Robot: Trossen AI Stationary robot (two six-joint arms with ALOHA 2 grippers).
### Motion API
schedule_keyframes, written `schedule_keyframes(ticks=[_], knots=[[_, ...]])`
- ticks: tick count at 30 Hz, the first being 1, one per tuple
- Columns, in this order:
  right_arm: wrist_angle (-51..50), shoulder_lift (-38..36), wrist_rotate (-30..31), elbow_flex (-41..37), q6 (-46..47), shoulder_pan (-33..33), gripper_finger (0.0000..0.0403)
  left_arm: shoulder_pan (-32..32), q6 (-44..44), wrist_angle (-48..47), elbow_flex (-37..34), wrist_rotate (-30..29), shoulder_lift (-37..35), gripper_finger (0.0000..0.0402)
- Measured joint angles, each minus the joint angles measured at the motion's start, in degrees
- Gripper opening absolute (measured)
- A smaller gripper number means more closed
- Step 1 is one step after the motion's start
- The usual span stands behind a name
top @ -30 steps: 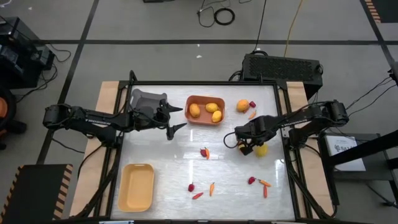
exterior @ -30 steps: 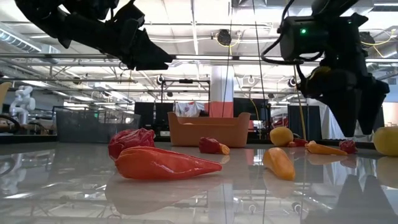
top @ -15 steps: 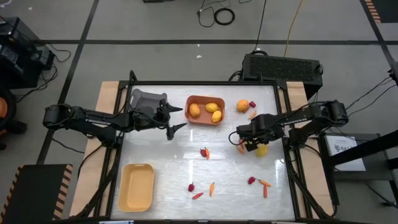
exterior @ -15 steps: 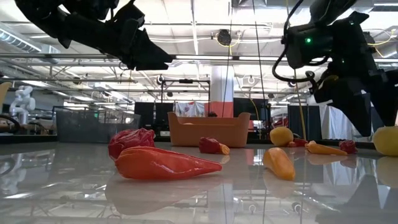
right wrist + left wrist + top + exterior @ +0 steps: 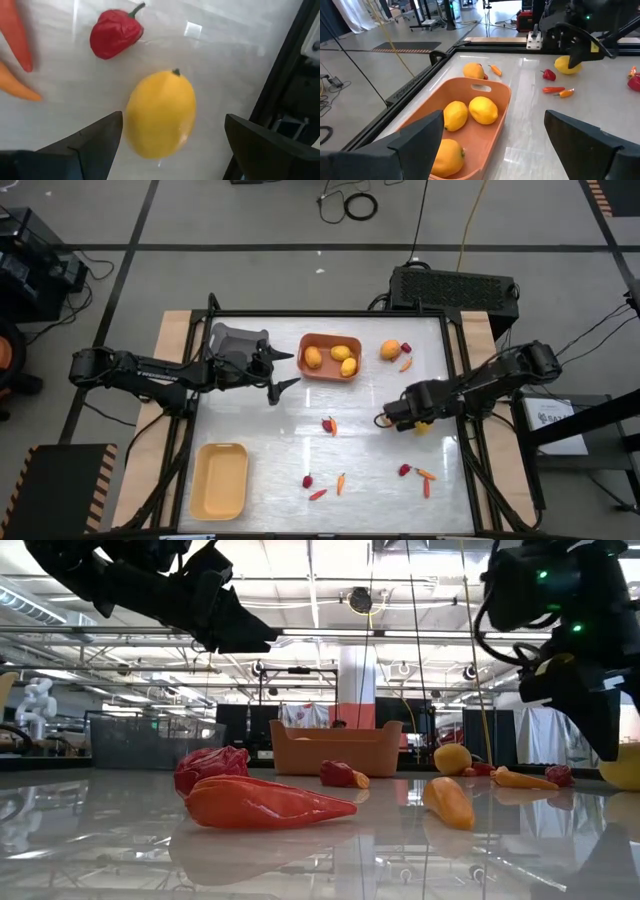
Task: Sort produce into baskets
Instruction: Put the lemon into the orange bin
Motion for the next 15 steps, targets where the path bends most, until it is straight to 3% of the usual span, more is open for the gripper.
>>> schedule_keyframes(ticks=[8, 15], knots=[[7.1, 0.0, 1.7, -2.7, 6.0, 5.5, 0.0341, 0.0, 0.0, 0.0, 0.0, 0.0, 0.0, 0.0352], [7.9, 0.0, 5.1, -5.8, 7.9, 5.9, 0.0341, 0.0, -0.4, 0.0, 0.0, 0.0, 0.0, 0.0352]])
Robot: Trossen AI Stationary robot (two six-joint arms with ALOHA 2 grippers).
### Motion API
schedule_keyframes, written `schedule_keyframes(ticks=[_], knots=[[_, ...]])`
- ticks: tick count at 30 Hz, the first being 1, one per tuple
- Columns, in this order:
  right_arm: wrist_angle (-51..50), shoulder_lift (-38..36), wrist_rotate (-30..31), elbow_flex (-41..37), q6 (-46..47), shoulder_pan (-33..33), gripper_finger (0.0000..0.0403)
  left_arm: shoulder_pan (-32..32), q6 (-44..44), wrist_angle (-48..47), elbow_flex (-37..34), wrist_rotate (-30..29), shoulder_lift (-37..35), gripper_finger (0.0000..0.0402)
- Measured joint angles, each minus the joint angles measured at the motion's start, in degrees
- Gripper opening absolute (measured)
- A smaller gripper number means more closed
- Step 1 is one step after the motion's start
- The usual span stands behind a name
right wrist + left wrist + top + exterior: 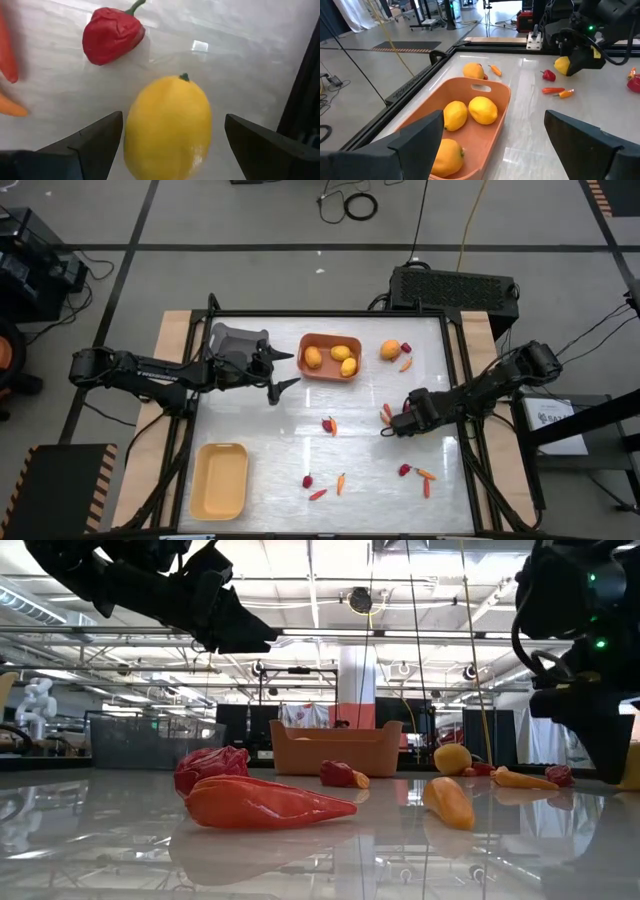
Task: Sort produce into baskets
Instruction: Put the lemon into the orange bin
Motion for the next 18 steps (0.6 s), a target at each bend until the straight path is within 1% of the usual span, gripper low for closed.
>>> schedule_keyframes(ticks=[4, 8, 11, 18], knots=[[1.5, 0.0, 1.0, -0.5, -1.2, 0.0, 0.0339, -0.1, 0.0, 0.0, 0.0, 0.0, 0.0, 0.0352], [1.6, 0.0, 1.4, -0.6, -1.6, 0.0, 0.0320, -0.1, 0.0, 0.0, 0.0, 0.0, 0.0, 0.0352], [1.6, 0.0, 1.4, -0.6, -1.8, -0.2, 0.0292, -0.1, 0.0, 0.0, 0.0, 0.0, 0.0, 0.0352], [1.4, -0.3, 0.7, -0.5, -2.4, -0.2, 0.0209, -0.1, 0.0, 0.0, 0.0, 0.0, 0.0, 0.0352]])
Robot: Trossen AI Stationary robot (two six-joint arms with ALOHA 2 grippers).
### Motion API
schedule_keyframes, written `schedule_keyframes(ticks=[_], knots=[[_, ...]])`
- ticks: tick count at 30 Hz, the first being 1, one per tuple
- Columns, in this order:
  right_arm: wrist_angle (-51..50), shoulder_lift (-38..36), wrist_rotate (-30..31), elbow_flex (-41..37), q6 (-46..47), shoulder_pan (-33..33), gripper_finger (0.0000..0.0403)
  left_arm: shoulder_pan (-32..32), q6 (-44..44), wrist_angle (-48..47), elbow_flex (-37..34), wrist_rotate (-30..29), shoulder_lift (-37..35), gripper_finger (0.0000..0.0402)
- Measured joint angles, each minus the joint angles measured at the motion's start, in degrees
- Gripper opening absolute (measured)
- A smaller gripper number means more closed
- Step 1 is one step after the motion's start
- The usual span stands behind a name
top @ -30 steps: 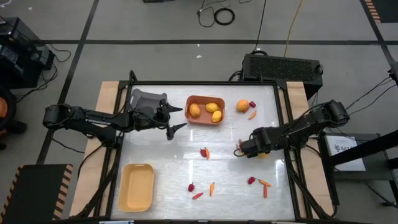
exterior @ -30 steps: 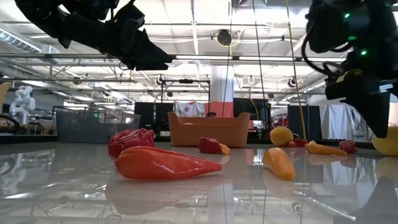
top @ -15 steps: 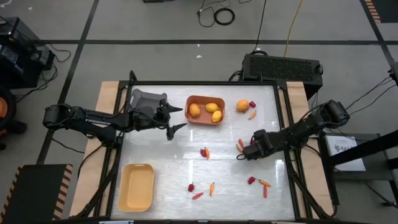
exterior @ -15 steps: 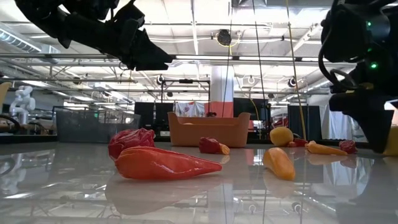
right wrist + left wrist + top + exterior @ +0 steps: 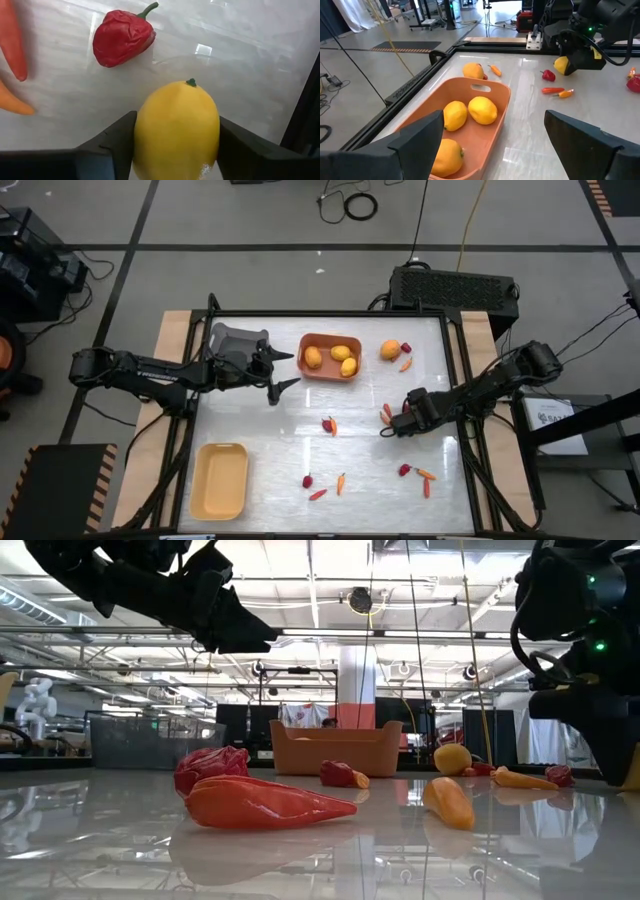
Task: Sort produce into baskets
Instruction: Put the lemon into the orange bin
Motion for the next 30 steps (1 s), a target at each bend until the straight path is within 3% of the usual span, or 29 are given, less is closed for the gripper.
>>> schedule_keyframes(ticks=[4, 8, 14, 18, 25, 30], knots=[[0.0, -1.5, -0.8, 2.0, -1.2, -1.1, 0.0191, 0.0, 0.0, 0.0, 0.0, 0.0, 0.0, 0.0352], [0.1, -3.4, 0.7, 6.9, -5.6, -3.5, 0.0201, 0.0, 0.0, 0.0, 0.0, 0.0, 0.0, 0.0352], [4.5, -4.7, 16.0, 15.9, -17.8, -9.2, 0.0210, 0.0, 0.0, 0.1, 0.0, 0.0, 0.0, 0.0352], [16.8, -3.6, 20.8, 17.8, -33.5, -15.1, 0.0210, 0.0, 0.0, 0.1, 0.0, 0.0, 0.0, 0.0352], [44.8, 3.8, 14.6, 17.8, -56.1, -26.3, 0.0210, 0.0, 0.0, 0.0, 0.0, 0.0, 0.0, 0.0352], [57.4, 10.4, 13.5, 17.8, -66.7, -30.3, 0.0210, 0.1, 0.0, -2.8, 0.0, 0.0, 0.0, 0.0352]])
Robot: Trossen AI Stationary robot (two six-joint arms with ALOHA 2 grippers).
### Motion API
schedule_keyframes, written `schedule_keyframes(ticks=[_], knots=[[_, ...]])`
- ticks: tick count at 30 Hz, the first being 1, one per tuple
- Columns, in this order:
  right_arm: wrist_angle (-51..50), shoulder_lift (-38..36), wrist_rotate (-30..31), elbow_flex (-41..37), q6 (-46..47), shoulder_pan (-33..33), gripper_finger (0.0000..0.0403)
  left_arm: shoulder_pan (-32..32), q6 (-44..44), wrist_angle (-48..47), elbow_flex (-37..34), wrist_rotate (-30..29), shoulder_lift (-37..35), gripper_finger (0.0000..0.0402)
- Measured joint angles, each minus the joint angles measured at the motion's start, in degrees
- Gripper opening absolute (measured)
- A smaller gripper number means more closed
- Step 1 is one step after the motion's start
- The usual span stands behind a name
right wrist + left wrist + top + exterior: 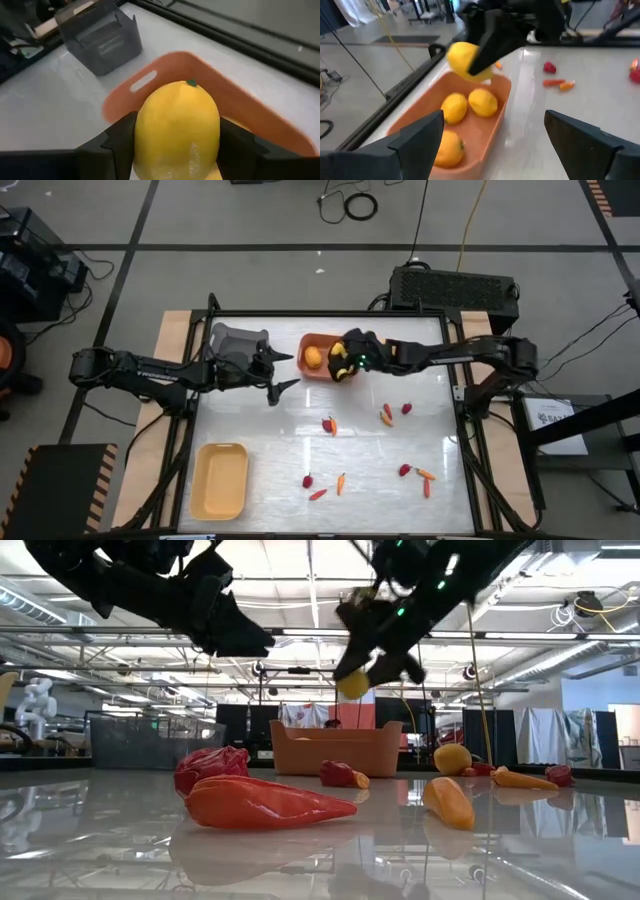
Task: Sort produce into baskets
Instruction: Put the lemon into the orange bin
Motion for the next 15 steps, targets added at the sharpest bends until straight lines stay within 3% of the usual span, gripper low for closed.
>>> schedule_keyframes(ticks=[8, 15], knots=[[3.3, 4.6, -4.6, -0.1, -7.7, -1.9, 0.0229, 0.4, 0.4, -6.8, 0.0, -7.9, 0.0, 0.0352], [3.2, 4.9, -4.6, 0.0, -7.9, -1.9, 0.0272, 2.3, -2.6, -10.0, 0.0, -7.8, 0.0, 0.0352]])
